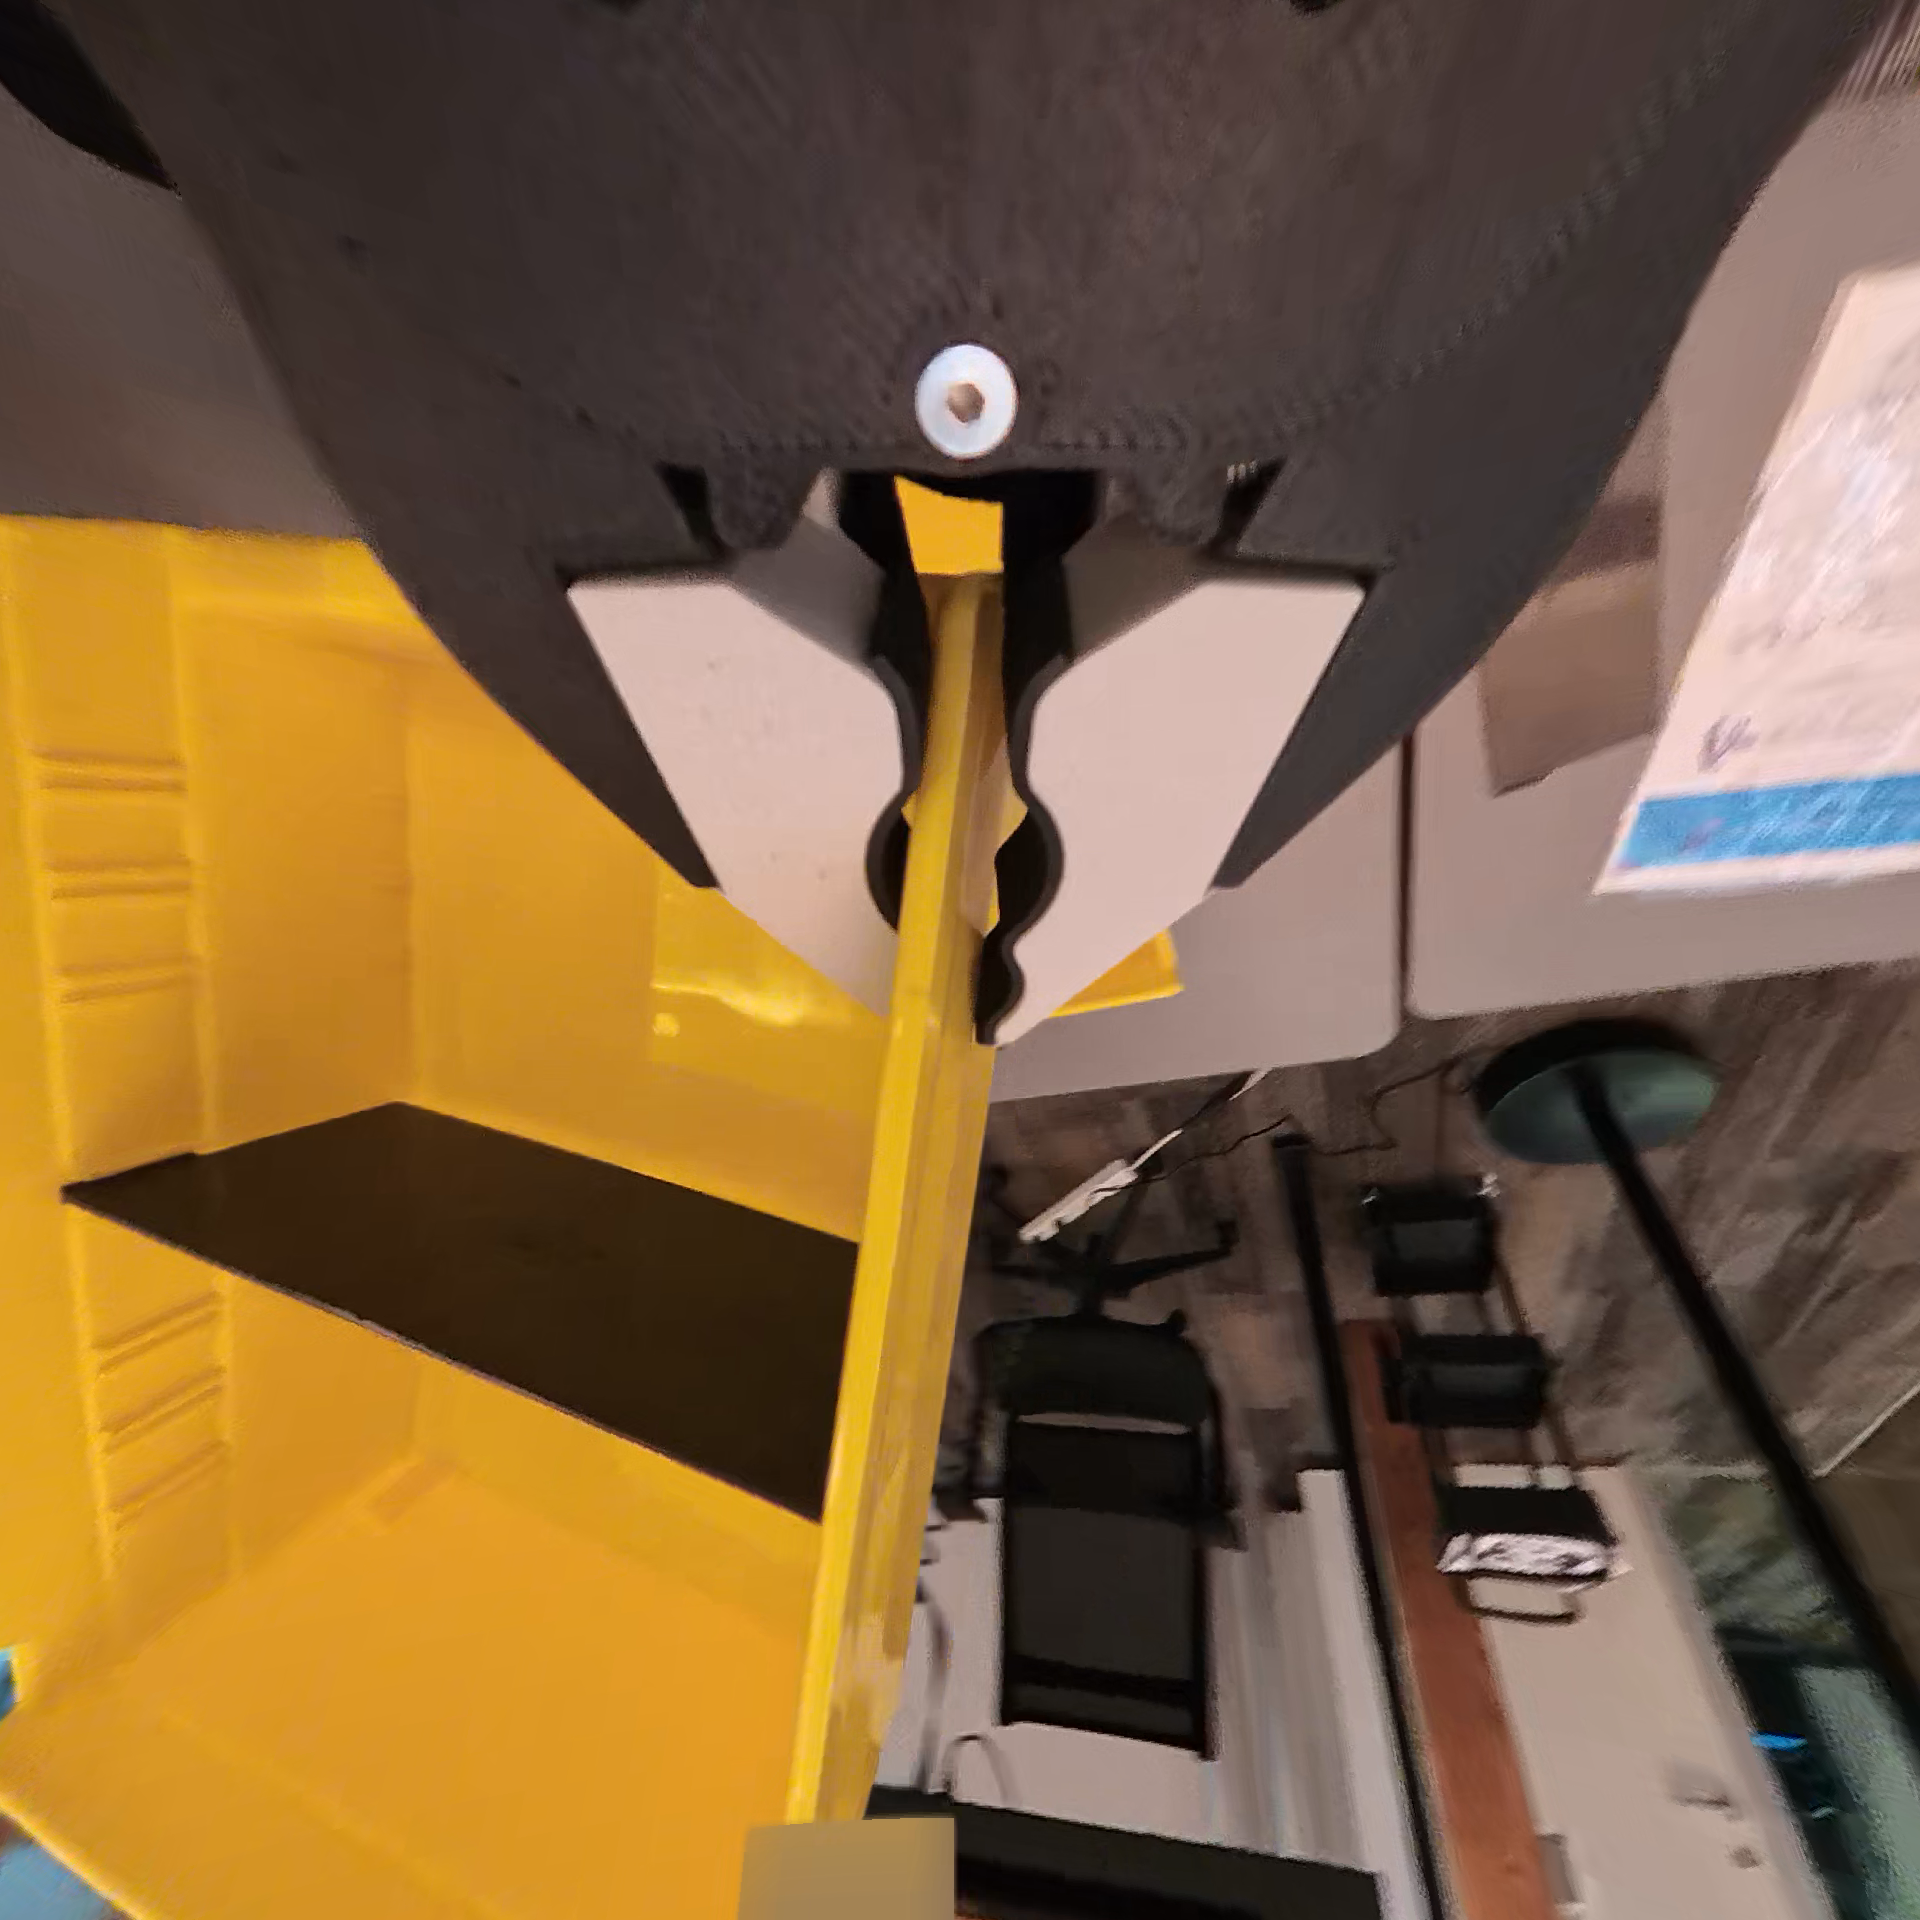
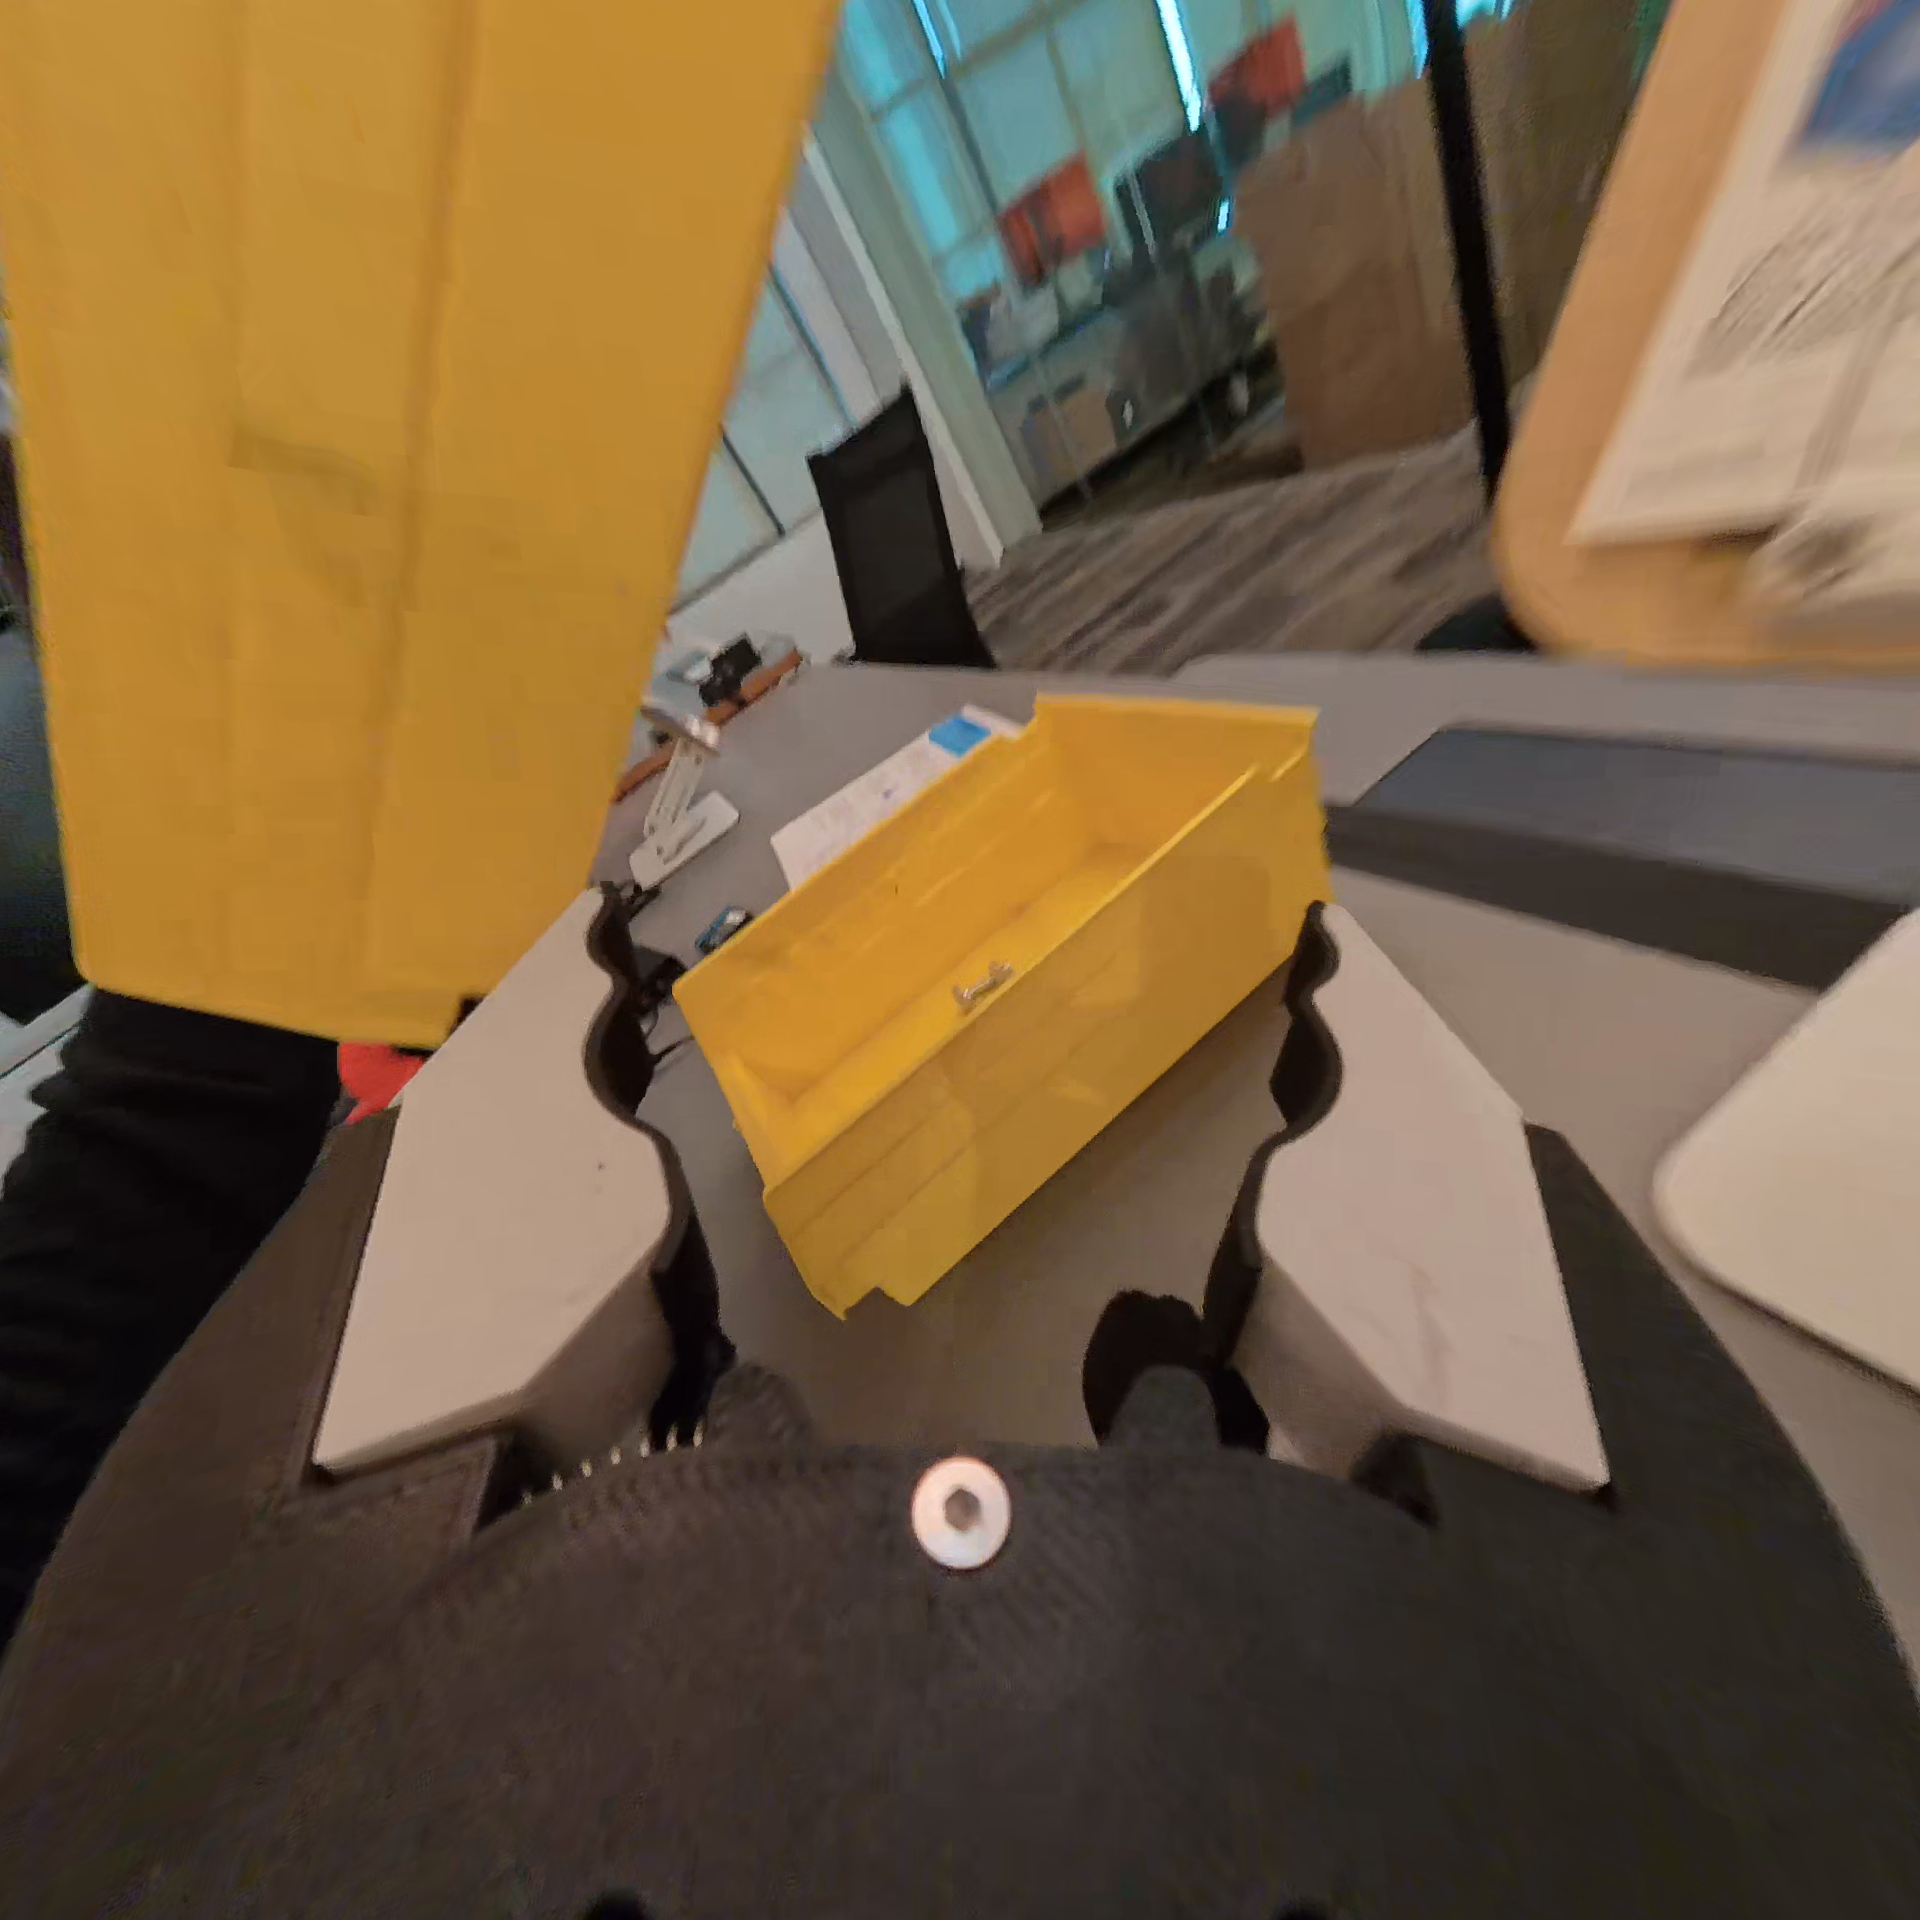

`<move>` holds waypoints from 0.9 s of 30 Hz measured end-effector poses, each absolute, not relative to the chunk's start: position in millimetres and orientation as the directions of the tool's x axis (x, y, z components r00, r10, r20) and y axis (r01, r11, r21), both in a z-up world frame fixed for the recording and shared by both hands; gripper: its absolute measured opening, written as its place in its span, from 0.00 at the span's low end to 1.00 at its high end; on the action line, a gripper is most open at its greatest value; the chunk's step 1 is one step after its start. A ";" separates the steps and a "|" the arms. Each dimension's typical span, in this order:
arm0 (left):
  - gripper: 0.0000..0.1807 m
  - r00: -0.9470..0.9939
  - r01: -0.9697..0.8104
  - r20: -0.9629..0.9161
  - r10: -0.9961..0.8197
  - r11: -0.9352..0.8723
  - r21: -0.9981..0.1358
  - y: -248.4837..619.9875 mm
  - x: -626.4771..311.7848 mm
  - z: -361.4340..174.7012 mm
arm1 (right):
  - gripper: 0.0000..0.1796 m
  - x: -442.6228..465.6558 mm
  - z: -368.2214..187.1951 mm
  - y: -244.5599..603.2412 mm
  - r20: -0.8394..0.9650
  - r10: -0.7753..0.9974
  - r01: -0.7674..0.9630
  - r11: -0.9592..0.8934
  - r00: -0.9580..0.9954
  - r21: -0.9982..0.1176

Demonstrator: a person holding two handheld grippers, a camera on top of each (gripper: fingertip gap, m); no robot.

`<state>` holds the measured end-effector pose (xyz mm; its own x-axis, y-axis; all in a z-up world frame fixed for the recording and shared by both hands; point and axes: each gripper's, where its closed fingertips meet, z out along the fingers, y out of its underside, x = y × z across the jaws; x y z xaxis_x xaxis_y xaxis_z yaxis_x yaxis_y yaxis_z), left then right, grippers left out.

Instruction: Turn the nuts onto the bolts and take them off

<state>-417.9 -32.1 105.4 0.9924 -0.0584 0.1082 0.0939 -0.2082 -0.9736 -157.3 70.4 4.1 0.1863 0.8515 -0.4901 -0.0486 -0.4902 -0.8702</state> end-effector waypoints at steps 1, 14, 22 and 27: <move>0.01 0.990 0.066 0.090 -0.110 -0.207 -0.976 -26.3 -399.3 108.8 | 0.67 -136.7 19.2 73.1 -0.469 0.863 -0.087 -0.461 0.189 -0.883; 0.01 0.827 -0.203 0.050 -0.559 -0.381 -0.902 57.2 -118.7 40.2 | 0.57 174.1 41.6 119.2 -0.502 0.695 -0.349 -0.365 0.515 -0.863; 0.01 0.770 -0.216 0.208 -0.603 -0.554 -0.804 106.9 -15.5 -55.0 | 0.56 283.2 1.1 102.3 -0.532 0.539 -0.383 -0.371 0.653 -0.846; 0.01 0.761 -0.203 0.278 -0.586 -0.623 -0.756 126.6 21.1 -94.6 | 0.57 280.8 -30.3 71.9 -0.583 0.527 -0.387 -0.441 0.619 -0.810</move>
